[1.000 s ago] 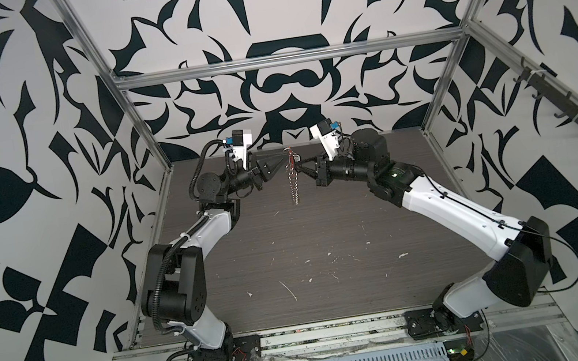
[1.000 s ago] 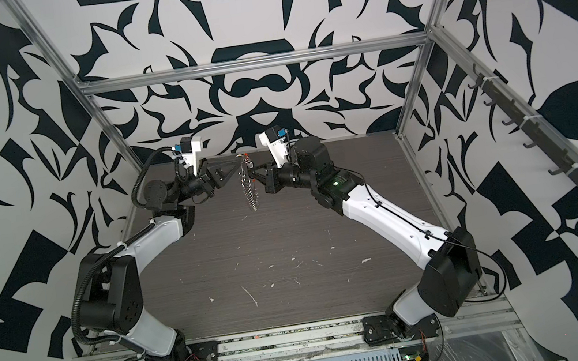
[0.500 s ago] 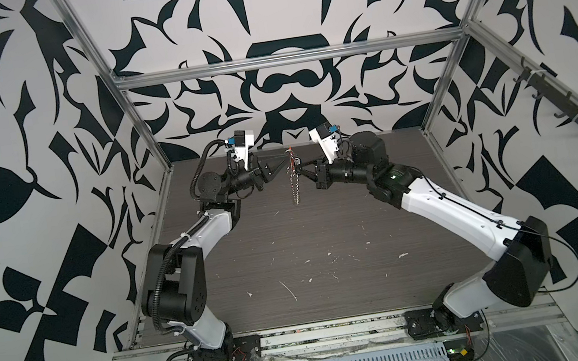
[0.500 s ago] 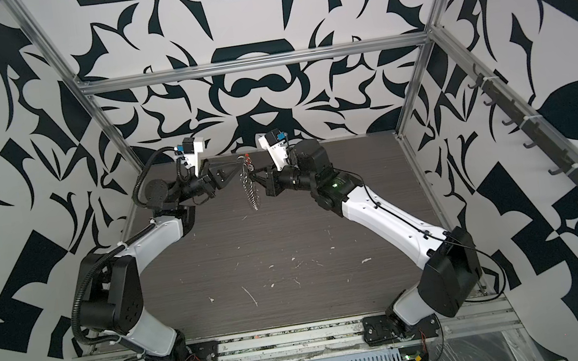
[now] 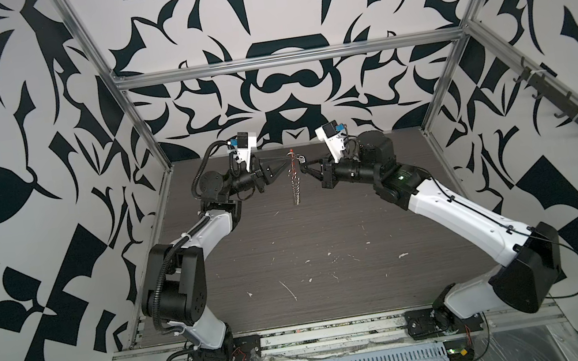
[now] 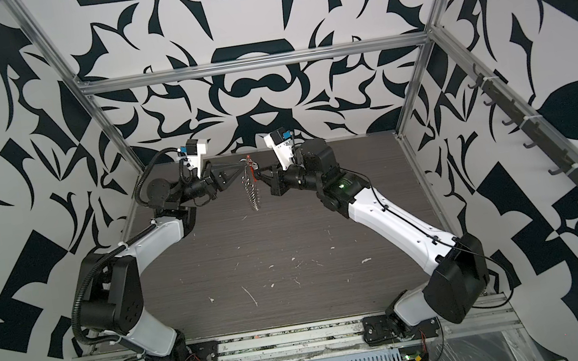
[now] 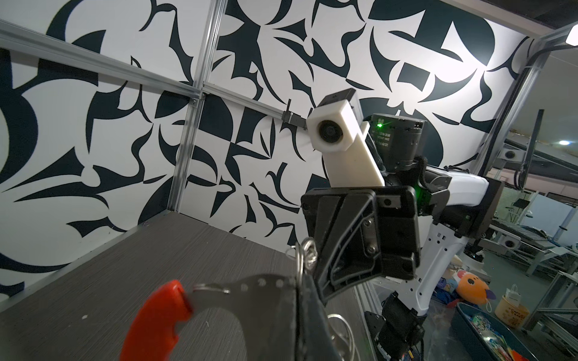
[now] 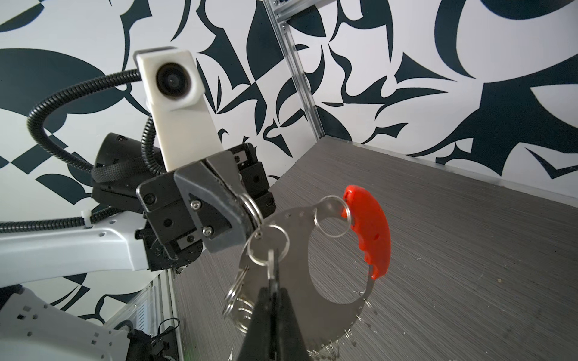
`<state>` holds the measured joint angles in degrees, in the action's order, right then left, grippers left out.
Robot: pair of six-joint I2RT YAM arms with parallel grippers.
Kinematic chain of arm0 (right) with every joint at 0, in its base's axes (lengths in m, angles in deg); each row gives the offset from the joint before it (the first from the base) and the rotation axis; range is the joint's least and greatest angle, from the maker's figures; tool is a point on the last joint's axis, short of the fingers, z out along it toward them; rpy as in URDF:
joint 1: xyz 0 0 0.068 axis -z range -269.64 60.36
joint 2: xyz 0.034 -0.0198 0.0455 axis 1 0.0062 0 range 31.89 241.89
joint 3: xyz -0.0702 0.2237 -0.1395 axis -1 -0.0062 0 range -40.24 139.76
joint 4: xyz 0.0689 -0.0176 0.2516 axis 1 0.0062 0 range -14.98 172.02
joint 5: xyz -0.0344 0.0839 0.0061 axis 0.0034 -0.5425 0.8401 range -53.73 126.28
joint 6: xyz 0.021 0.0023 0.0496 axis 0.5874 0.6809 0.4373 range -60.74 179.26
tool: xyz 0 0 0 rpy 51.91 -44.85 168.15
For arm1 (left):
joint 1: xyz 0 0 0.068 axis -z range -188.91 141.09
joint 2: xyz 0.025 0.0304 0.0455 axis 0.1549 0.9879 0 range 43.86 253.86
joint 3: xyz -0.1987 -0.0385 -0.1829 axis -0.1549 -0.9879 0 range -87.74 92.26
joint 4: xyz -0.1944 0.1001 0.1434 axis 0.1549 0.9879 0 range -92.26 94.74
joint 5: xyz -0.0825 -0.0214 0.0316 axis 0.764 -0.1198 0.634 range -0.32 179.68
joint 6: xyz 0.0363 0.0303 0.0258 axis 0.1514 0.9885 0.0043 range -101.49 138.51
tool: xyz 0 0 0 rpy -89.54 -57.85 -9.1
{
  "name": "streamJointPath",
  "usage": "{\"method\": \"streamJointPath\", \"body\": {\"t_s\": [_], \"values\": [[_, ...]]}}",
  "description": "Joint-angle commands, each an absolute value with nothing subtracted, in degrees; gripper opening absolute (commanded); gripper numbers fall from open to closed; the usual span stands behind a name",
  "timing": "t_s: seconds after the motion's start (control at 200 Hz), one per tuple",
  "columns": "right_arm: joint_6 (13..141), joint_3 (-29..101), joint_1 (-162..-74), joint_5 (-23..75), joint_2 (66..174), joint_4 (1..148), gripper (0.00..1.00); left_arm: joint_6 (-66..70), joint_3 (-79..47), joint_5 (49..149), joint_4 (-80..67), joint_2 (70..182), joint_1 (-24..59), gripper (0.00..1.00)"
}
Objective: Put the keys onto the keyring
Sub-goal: 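Lower the plate onto the table with the left gripper and release it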
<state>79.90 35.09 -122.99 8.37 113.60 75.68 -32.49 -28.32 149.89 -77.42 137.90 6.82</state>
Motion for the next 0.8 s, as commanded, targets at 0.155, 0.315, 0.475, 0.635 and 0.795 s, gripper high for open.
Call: {"method": "streamJointPath", "body": {"t_s": [0.155, 0.315, 0.475, 0.635, 0.795], "values": [[81.04, 34.73, -121.61, 8.46, 112.78, 74.88, 0.05, -32.24, -28.32, 148.13, -80.05, 136.46, 5.60, 0.00], [80.27, 34.09, -121.57, 9.87, 111.93, 75.59, 0.34, -27.61, -29.15, 149.52, -74.36, 136.17, 5.68, 0.00], [79.73, 30.47, -120.69, 12.87, 108.87, 76.07, 0.36, -11.14, -31.94, 149.76, -54.48, 132.57, 5.67, 0.00], [80.28, 25.07, -118.97, 15.77, 104.94, 76.78, 0.36, 14.15, -30.33, 144.51, -22.31, 128.39, 6.57, 0.00], [81.47, 19.72, -116.96, 18.37, 100.83, 76.92, 0.36, 22.27, -27.99, 140.89, -11.23, 130.21, 8.91, 0.00]]}}
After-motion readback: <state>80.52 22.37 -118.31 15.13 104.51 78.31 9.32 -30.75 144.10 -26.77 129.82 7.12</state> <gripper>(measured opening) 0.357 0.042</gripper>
